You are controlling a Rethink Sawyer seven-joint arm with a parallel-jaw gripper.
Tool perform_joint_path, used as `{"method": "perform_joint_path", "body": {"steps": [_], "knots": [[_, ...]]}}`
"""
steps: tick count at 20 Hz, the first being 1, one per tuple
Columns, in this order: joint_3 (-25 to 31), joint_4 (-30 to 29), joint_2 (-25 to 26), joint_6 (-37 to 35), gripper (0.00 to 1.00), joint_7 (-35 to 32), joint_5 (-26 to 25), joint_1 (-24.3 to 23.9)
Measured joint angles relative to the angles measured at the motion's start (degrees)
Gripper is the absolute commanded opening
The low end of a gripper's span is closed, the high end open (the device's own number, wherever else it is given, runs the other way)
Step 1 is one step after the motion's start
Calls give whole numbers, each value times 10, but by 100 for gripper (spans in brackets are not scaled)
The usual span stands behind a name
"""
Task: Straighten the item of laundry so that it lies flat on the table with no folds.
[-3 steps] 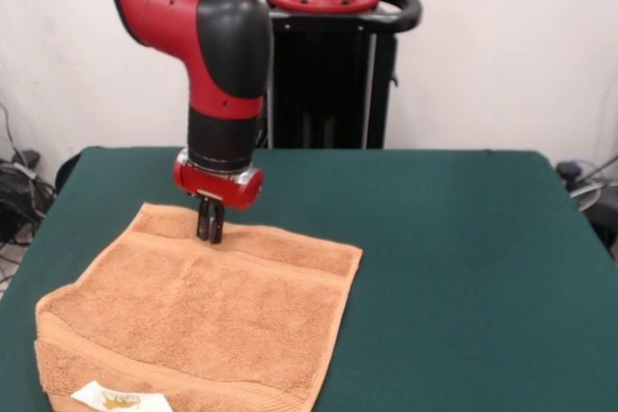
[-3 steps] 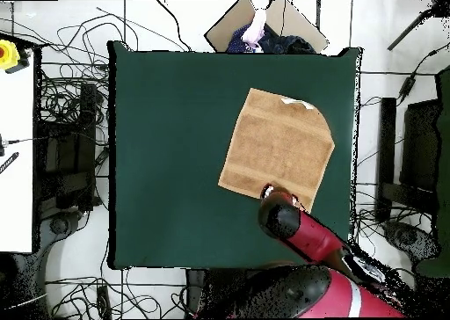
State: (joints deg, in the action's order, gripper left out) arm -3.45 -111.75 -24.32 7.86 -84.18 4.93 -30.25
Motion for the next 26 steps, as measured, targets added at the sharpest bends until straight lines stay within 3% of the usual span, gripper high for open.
{"method": "perform_joint_path", "body": {"steps": [1,19,26], "knots": [[0,0,0,2,100,0,0,0],[0,7,5,15,100,0,0,-7],[12,31,8,-46,100,0,-4,-25]]}}
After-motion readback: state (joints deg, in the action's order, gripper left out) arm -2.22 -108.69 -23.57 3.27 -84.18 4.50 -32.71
